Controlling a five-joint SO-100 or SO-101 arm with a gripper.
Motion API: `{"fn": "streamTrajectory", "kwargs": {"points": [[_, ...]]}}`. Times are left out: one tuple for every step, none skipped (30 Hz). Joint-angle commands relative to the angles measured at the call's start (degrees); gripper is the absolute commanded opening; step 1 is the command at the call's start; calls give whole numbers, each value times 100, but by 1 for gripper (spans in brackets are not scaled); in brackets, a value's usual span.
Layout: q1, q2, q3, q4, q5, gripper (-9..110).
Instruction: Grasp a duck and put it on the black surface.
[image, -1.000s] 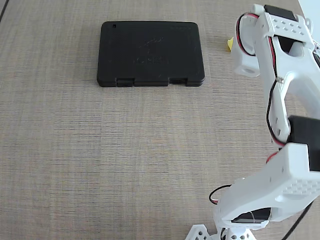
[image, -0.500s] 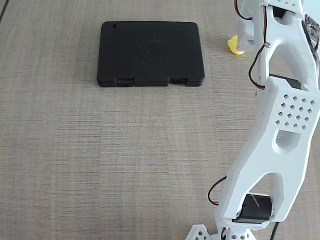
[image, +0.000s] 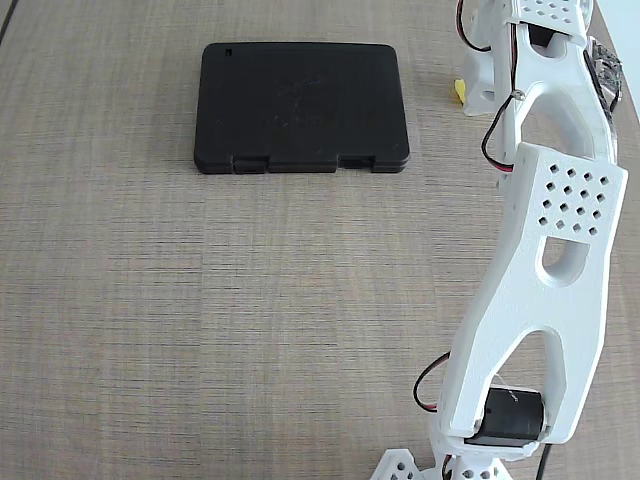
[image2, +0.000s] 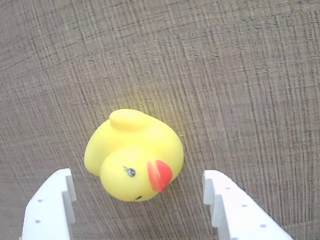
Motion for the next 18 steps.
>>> {"fn": "streamTrajectory", "kwargs": {"points": [[0, 79, -387, 26, 44, 26], [0, 79, -396, 9, 53, 26], [0, 70, -396, 0, 53, 25], [0, 70, -396, 0, 53, 25], [0, 70, -396, 0, 53, 25], [0, 70, -396, 0, 53, 25], [0, 62, -396, 0, 70, 25], [9, 26, -404, 0, 88, 25], [9, -18, -466, 26, 88, 25], [9, -53, -475, 26, 88, 25], [9, -79, -475, 26, 88, 25], [9, -88, -475, 26, 88, 25], [9, -88, -483, 26, 88, 25], [9, -88, -483, 26, 97, 25], [9, -88, -483, 26, 97, 25], [9, -88, -483, 26, 97, 25], [9, -97, -483, 26, 97, 25], [9, -97, -483, 26, 97, 25]]}}
